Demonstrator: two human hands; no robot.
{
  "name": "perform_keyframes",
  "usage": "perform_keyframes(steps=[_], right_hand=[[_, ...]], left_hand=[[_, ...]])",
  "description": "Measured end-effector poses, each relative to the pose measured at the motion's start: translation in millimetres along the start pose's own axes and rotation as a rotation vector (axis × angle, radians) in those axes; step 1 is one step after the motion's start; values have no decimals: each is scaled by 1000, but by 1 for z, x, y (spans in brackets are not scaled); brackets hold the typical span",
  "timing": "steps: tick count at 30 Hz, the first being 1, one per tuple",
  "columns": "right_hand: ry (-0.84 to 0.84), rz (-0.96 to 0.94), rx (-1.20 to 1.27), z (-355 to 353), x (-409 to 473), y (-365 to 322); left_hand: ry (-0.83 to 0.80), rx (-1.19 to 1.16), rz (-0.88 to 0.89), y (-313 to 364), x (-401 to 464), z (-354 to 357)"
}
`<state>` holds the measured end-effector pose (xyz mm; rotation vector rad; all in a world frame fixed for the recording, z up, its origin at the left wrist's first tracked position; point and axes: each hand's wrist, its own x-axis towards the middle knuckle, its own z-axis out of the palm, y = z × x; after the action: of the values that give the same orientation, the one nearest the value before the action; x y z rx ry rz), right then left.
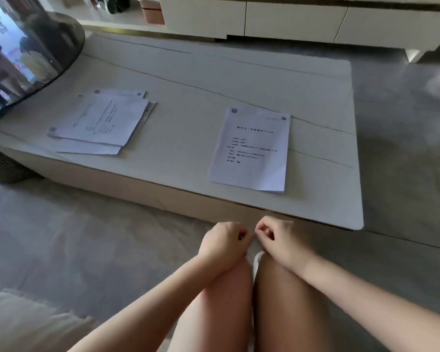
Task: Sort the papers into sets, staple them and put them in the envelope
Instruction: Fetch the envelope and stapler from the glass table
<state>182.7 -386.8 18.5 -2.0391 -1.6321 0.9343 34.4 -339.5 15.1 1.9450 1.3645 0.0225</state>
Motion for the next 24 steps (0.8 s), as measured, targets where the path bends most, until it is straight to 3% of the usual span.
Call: perform_keyframes(steps=[2, 7, 13, 19, 24], right_hand=[[-24, 23, 25, 4, 11, 9], [-34, 168, 107, -11, 48, 15], [-326, 277, -57, -72, 70, -36], [-304, 231, 26, -199, 44, -139], [-275, 136, 138, -290, 11, -211]], left_hand=[[-42, 19, -46, -3, 18, 0], [-102, -190, -284, -3, 66, -23], [-160, -193, -445, 43, 76, -111], [-232, -156, -367, 122, 32, -233], [-176, -260, -303, 182, -22, -314]])
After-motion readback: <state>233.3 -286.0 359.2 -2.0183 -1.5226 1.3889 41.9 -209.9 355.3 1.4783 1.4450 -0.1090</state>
